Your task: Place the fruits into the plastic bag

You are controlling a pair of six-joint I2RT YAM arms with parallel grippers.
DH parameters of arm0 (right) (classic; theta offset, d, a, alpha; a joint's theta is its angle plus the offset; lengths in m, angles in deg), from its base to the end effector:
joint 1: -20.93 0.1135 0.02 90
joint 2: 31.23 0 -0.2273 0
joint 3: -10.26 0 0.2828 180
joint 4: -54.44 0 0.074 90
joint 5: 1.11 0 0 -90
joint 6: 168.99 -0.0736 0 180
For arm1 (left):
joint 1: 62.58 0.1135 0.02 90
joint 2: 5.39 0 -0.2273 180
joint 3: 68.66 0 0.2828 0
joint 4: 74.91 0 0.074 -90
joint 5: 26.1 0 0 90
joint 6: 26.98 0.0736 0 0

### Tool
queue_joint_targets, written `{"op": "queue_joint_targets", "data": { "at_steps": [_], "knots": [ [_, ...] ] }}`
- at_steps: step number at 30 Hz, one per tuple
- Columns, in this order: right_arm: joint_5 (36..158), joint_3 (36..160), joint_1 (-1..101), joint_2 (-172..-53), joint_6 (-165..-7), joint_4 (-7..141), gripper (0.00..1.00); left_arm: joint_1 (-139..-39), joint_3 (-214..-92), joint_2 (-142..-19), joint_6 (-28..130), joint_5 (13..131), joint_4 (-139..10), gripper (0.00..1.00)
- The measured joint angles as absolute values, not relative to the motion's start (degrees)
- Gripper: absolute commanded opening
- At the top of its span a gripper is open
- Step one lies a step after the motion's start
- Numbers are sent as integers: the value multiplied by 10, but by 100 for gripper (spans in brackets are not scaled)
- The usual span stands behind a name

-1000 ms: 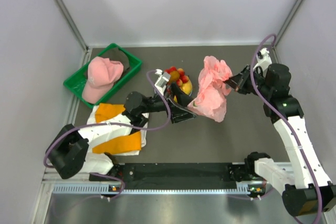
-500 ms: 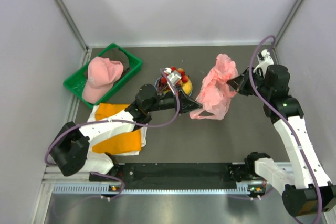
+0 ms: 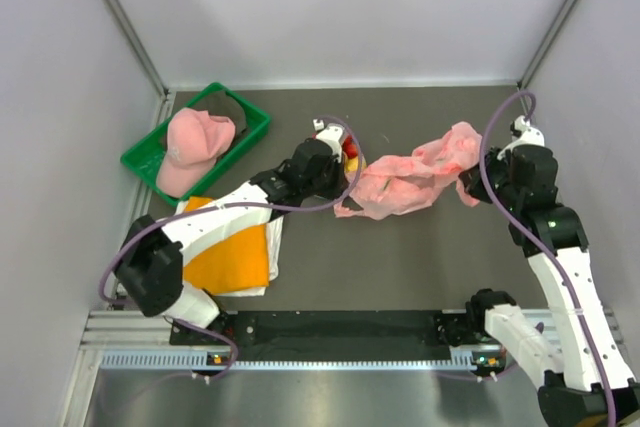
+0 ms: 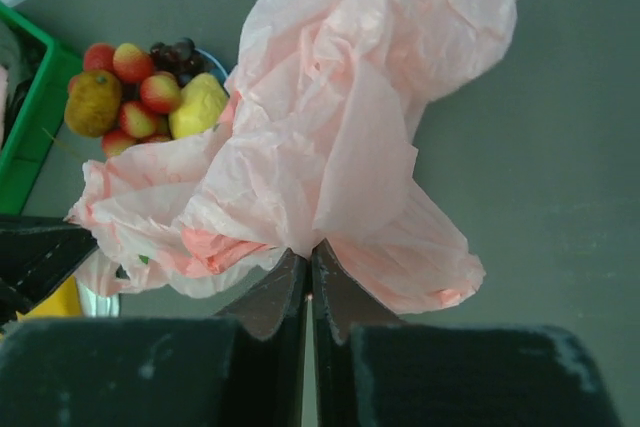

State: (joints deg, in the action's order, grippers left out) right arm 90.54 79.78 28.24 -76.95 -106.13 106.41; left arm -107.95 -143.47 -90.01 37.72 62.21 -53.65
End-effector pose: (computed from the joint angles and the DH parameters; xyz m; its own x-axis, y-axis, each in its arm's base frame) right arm 0.2478 0.0339 0.3207 -0.4862 0.3973 -0.7783 0.0780 0.9068 0.4142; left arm 0.2852 -0.2858 0.2155 -0.6242 0.0243 -0.7809 0.4721 0.8081 -0.3523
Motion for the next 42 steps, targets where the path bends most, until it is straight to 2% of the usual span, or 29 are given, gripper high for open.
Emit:
{"op": "queue_joint_targets", "data": {
  "at_steps": [1, 3, 6, 13, 20, 26, 32, 36, 42],
  "knots": [
    [904, 791, 282, -766, -1061, 1065, 39, -1079, -1439, -910, 379, 615, -523, 0],
    [901, 782, 282, -766, -1065, 1072, 71, -1079, -1443, -922, 382, 612, -501, 0],
    [908, 777, 282, -766, -1060, 1081, 82, -1079, -1455, -937, 388, 621, -475, 0],
    [1012, 793, 313, -745, -1057, 1072, 80, -1079, -1485, -953, 389, 669, -462, 0],
    [1104, 735, 404, -782, -1095, 942, 61, -1079, -1491, -957, 389, 691, -459, 0],
    [1114, 685, 414, -893, -1107, 882, 53, -1079, -1491, -957, 387, 699, -457, 0],
    [1053, 678, 414, -983, -1108, 845, 54, -1079, -1491, -957, 388, 723, -461, 0],
    [1010, 677, 415, -1030, -1114, 816, 60, -1079, -1496, -962, 392, 766, -469, 0],
    [947, 678, 416, -1093, -1129, 778, 74, -1080, -1539, -993, 391, 850, -494, 0]
  ]
}}
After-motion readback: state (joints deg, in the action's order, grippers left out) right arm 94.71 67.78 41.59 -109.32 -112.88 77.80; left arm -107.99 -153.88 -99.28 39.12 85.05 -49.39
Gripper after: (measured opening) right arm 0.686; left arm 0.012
